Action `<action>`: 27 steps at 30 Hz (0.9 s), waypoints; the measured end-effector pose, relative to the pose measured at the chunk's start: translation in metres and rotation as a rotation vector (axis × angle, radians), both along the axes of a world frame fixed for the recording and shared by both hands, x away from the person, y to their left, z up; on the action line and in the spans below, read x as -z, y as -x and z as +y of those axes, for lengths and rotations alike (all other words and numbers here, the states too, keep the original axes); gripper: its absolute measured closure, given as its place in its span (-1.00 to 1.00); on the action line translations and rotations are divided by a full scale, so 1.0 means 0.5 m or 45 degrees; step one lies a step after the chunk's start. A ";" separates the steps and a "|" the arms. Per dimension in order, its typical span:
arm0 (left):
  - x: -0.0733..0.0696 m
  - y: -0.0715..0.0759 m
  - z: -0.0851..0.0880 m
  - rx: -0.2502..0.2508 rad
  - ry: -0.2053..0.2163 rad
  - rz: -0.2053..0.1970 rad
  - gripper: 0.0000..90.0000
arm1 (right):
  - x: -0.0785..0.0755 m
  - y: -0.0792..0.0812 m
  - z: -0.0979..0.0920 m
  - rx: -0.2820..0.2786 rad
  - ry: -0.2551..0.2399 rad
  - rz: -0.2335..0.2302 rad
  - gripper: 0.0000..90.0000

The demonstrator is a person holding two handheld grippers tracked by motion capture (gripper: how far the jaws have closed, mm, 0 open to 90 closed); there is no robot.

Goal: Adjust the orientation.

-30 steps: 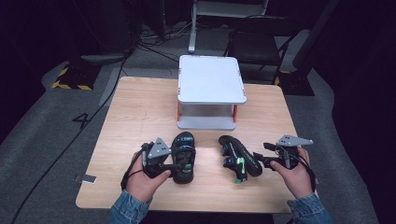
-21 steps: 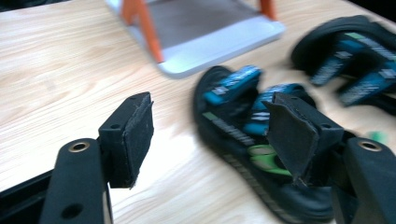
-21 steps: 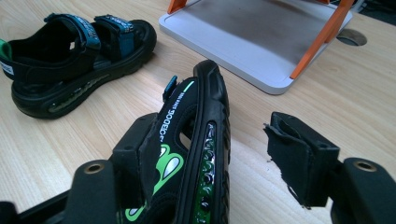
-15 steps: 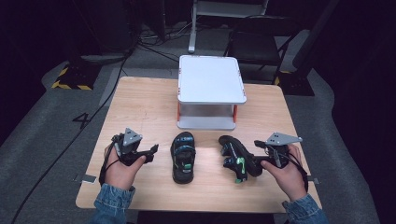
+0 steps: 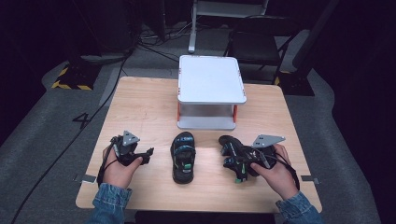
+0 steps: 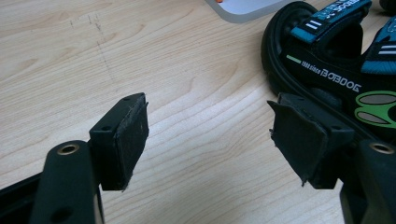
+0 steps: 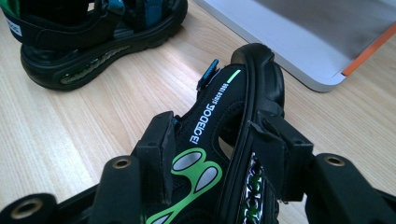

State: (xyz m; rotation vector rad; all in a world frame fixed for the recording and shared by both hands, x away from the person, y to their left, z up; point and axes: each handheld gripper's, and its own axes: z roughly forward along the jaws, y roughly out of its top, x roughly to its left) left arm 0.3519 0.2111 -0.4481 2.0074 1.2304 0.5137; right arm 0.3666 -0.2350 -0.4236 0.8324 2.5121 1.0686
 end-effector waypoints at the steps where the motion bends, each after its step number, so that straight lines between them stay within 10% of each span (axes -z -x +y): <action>1: -0.001 -0.001 0.000 0.003 0.000 -0.001 -0.39 | 0.000 0.000 -0.002 0.005 -0.001 -0.003 0.10; 16: -0.012 0.000 0.002 0.000 0.022 -0.074 -0.35 | 0.009 -0.050 -0.075 0.192 -0.121 0.044 -0.01; 27: -0.010 -0.001 -0.001 0.004 0.016 -0.071 -0.35 | 0.027 -0.072 -0.133 0.462 0.039 -0.091 -0.01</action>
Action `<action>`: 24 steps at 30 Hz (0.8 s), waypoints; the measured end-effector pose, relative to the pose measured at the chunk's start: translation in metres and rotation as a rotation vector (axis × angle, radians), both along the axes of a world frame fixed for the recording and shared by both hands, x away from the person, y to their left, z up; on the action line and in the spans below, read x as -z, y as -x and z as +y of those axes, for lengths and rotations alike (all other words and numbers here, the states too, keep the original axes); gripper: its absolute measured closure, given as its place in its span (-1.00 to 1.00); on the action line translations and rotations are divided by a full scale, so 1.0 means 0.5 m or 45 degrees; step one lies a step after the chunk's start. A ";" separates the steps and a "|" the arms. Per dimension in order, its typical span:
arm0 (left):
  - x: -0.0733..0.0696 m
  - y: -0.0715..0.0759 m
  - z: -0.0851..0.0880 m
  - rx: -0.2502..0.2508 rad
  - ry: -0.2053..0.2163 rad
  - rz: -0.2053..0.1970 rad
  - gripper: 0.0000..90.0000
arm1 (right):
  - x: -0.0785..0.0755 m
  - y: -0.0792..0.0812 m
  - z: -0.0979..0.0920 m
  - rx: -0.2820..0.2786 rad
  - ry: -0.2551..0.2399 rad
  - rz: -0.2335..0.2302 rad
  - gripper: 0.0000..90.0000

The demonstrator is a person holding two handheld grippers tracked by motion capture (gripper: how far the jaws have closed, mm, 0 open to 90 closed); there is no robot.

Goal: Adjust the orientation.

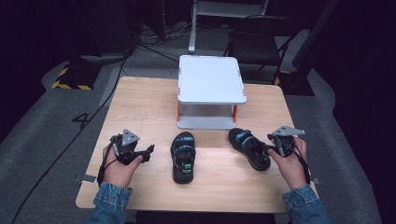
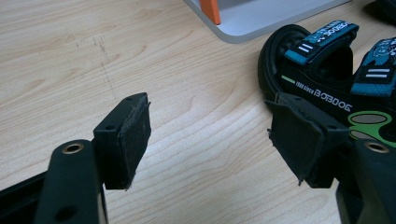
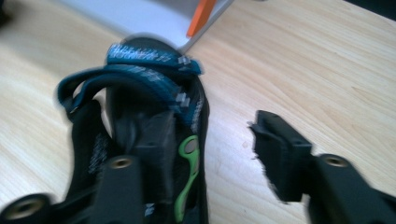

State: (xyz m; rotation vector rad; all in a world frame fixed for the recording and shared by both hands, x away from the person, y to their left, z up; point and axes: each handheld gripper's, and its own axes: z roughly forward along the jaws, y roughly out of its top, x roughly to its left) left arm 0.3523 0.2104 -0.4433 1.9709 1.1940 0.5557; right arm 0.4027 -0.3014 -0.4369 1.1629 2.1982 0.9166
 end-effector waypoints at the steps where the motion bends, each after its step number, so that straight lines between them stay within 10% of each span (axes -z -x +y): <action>1: 0.000 0.000 0.000 -0.001 0.001 0.001 -0.35 | 0.000 -0.001 -0.004 0.007 -0.025 0.008 0.00; 13: -0.003 0.000 -0.005 0.014 0.008 -0.007 -0.35 | -0.063 0.054 -0.014 -0.078 -0.057 -0.017 -0.04; 24: -0.004 -0.007 -0.016 0.041 0.013 -0.010 -0.35 | -0.052 0.081 -0.010 -0.208 0.016 0.125 0.64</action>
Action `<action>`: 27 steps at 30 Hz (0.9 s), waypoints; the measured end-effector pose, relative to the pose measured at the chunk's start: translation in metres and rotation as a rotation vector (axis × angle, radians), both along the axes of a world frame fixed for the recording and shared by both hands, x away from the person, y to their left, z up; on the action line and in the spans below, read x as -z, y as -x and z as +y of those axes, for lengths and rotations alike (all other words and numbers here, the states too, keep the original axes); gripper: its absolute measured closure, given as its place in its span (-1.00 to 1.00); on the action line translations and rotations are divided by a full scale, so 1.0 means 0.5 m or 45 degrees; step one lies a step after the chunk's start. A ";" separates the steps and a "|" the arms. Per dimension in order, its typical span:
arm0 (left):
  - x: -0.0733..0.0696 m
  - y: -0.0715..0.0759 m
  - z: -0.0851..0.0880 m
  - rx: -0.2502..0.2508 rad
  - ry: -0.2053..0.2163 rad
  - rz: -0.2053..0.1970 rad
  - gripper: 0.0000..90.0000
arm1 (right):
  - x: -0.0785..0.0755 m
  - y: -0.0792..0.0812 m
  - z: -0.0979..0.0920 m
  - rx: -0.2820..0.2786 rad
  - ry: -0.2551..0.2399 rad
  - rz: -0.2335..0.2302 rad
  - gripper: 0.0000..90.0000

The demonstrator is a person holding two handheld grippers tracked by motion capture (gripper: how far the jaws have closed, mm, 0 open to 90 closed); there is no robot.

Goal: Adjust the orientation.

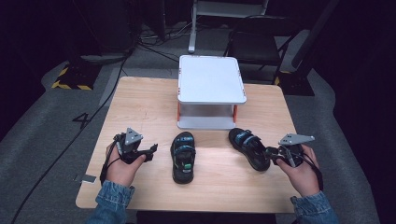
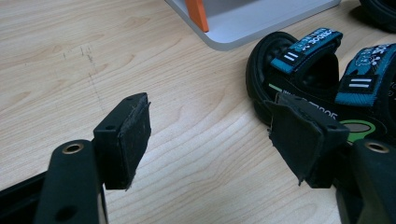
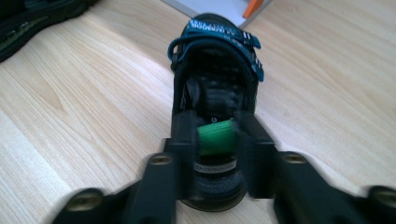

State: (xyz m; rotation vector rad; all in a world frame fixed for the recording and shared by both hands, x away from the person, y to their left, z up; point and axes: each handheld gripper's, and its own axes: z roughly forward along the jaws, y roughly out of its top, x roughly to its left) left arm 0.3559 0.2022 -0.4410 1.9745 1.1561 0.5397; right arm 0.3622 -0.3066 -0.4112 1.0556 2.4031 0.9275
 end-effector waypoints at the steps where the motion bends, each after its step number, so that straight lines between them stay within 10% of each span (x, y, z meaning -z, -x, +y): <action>1: 0.000 0.000 0.000 -0.001 -0.001 0.001 -0.35 | -0.003 0.003 0.004 -0.005 0.007 0.000 0.65; 6: 0.003 -0.003 -0.003 0.003 -0.004 0.001 -0.34 | -0.012 0.019 0.037 -0.116 -0.013 0.017 0.85; 14: 0.001 -0.008 -0.006 0.012 0.012 -0.003 -0.34 | -0.023 0.066 0.082 -0.339 0.026 0.230 0.84; 19: 0.001 -0.014 -0.013 0.027 0.012 0.001 -0.34 | -0.031 0.062 0.073 -0.230 -0.038 0.092 0.18; 22: 0.002 -0.015 -0.017 0.031 0.003 0.002 -0.35 | -0.023 0.042 0.069 -0.139 0.084 -0.051 0.07; 27: 0.003 -0.007 -0.015 0.026 0.003 0.006 -0.35 | 0.030 -0.005 0.095 -0.147 0.276 -0.066 0.25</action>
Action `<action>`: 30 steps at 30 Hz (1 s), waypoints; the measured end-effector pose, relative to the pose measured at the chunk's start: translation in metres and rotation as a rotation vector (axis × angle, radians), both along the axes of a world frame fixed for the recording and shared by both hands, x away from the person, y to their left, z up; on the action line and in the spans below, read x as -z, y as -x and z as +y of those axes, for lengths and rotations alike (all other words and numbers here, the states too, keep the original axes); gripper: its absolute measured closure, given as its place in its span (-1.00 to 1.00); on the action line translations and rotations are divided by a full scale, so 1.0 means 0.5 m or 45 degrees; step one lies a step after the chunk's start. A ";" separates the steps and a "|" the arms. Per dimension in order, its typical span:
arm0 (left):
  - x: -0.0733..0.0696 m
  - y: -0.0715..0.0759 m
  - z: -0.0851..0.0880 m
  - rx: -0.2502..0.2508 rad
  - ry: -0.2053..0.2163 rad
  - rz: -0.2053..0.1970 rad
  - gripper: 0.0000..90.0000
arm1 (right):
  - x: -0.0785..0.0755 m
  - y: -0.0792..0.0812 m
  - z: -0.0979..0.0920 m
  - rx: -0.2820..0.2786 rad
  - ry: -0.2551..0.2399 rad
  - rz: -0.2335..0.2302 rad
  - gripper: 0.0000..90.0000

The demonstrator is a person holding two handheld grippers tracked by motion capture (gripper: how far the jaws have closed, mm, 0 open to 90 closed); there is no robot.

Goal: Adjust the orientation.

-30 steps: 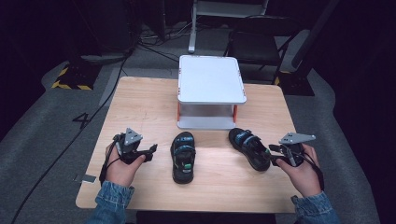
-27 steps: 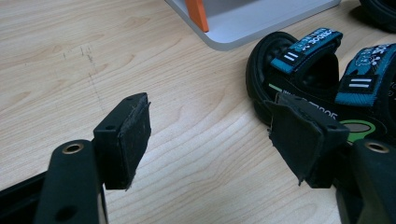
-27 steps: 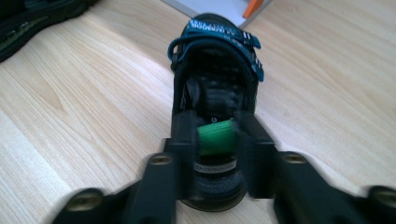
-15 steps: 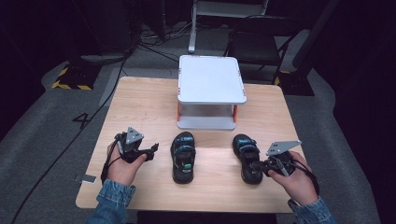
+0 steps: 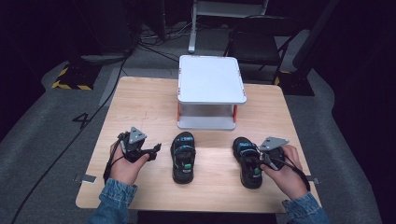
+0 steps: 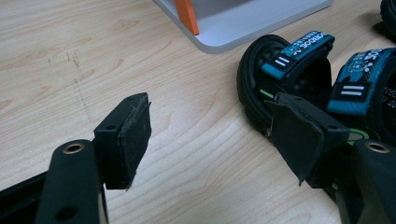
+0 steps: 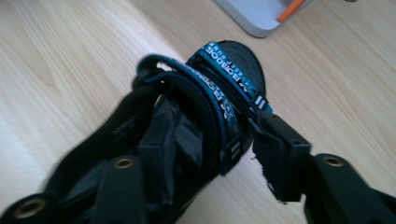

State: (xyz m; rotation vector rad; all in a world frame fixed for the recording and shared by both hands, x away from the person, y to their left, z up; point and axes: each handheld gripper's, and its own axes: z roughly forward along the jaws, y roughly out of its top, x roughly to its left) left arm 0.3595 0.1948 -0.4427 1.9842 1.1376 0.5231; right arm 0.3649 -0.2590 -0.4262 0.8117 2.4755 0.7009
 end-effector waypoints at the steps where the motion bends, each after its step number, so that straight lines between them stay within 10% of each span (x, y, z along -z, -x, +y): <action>1: 0.000 0.003 0.002 -0.005 0.000 -0.001 -0.35 | 0.006 -0.004 0.009 -0.017 0.032 -0.011 0.43; 7: -0.001 0.016 0.024 -0.033 0.015 0.001 -0.34 | -0.019 0.001 0.049 -0.021 0.000 -0.133 0.65; 18: -0.008 0.018 0.084 -0.126 0.074 -0.016 -0.34 | -0.020 -0.020 0.190 -0.030 -0.177 -0.160 0.69; 30: -0.002 -0.021 0.064 -0.059 0.076 -0.041 -0.34 | 0.032 -0.010 0.268 0.057 -0.286 -0.089 0.64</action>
